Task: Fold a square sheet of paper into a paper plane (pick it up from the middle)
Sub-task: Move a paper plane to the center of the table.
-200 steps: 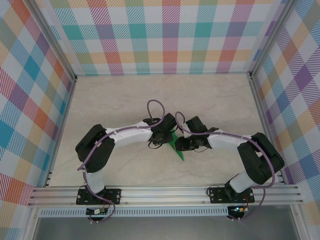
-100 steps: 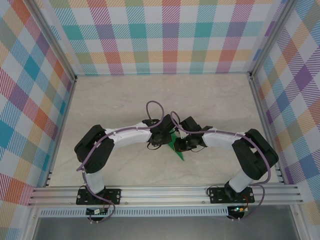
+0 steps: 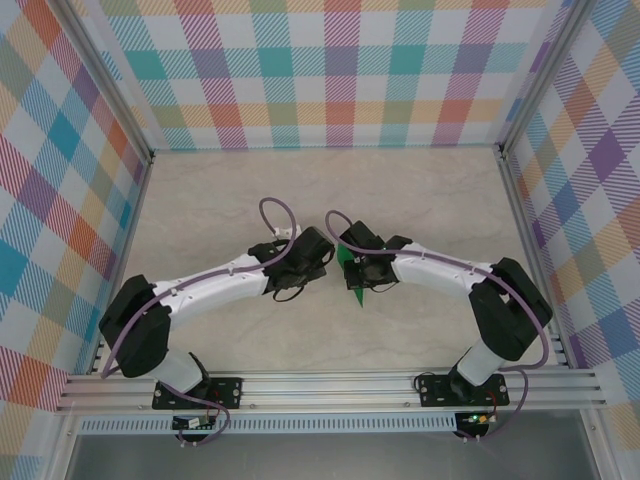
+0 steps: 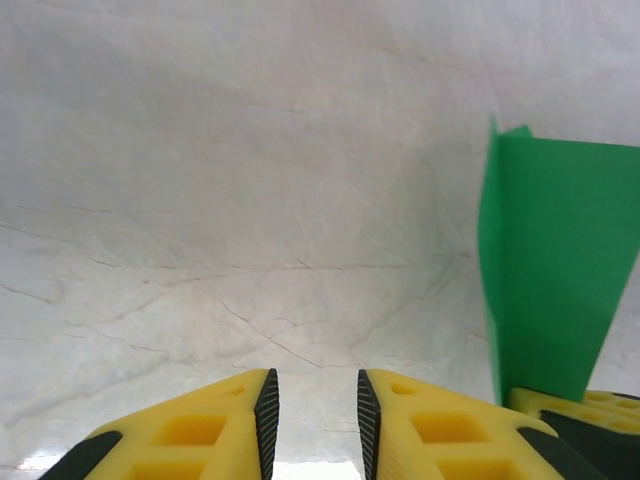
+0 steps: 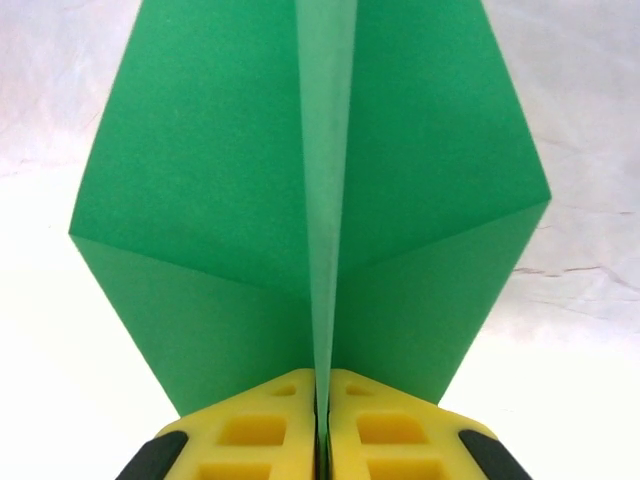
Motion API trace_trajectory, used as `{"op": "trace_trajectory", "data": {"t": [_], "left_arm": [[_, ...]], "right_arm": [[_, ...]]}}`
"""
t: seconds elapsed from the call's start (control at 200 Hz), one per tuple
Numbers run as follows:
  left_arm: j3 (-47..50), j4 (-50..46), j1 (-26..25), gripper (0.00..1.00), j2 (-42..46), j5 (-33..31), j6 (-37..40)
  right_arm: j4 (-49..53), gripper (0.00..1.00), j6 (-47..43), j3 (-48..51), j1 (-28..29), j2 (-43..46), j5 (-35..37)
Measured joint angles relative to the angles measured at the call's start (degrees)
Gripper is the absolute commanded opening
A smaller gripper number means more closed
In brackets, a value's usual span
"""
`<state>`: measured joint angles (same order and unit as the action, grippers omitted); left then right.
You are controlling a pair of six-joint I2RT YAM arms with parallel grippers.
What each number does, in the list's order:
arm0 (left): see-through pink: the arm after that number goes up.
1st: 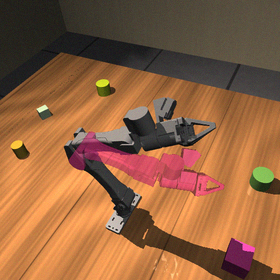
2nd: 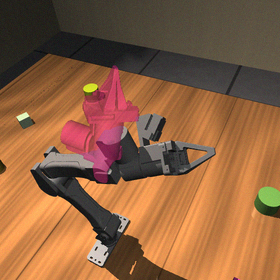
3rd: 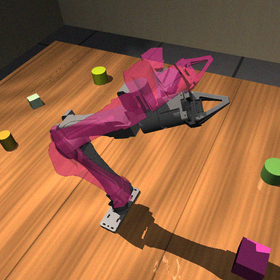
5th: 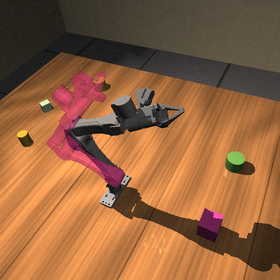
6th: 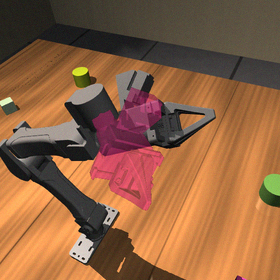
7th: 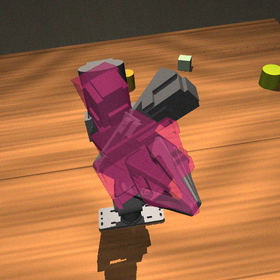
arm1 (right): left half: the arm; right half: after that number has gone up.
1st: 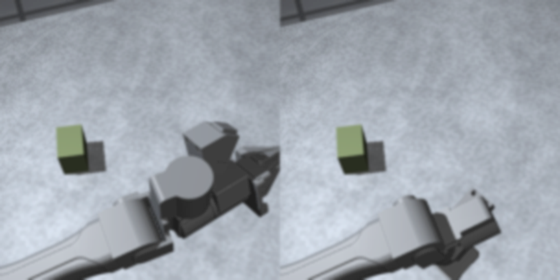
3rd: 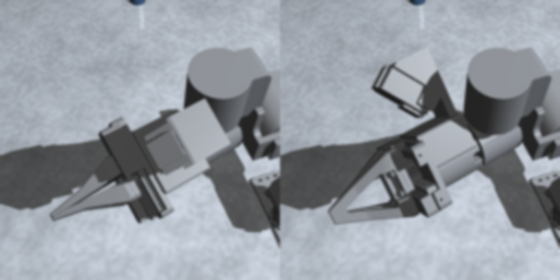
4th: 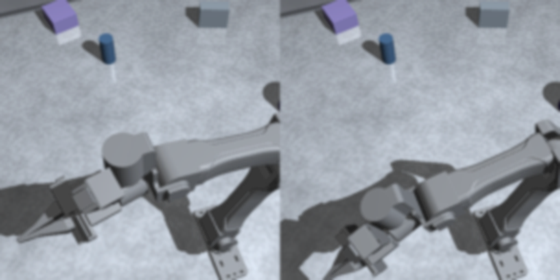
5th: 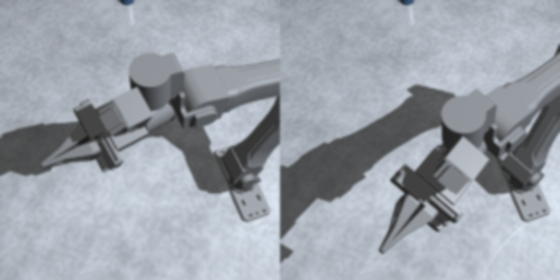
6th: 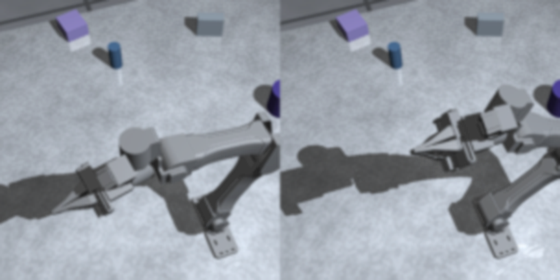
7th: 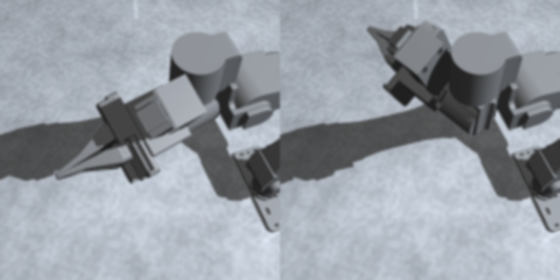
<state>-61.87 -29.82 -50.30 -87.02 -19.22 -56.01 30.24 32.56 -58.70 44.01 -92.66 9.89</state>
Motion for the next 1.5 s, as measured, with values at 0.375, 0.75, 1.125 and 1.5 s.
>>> {"op": "trace_trajectory", "data": {"t": [0.375,0.75,1.125,1.5], "left_arm": [[3.23,-1.57,0.7,0.3,1.33,-2.58,-1.64],[3.23,-1.57,0.74,0.3,1.33,-2.54,-1.66],[3.26,-1.75,0.74,0.3,1.64,-3.15,-1.66],[4.33,-2.97,0.74,0.31,3.23,-4.02,-1.88]], "right_arm": [[4.7,0.17,6.05,-3.91,0.7,-10.6,3.04],[4.33,0.16,6.67,-4.07,0.68,-11.04,2.89],[3.91,0.11,6.36,-5.53,0.28,-10.78,1.53],[2.19,0.17,5.75,-9.27,-0.59,-14.93,-0.02]]}}
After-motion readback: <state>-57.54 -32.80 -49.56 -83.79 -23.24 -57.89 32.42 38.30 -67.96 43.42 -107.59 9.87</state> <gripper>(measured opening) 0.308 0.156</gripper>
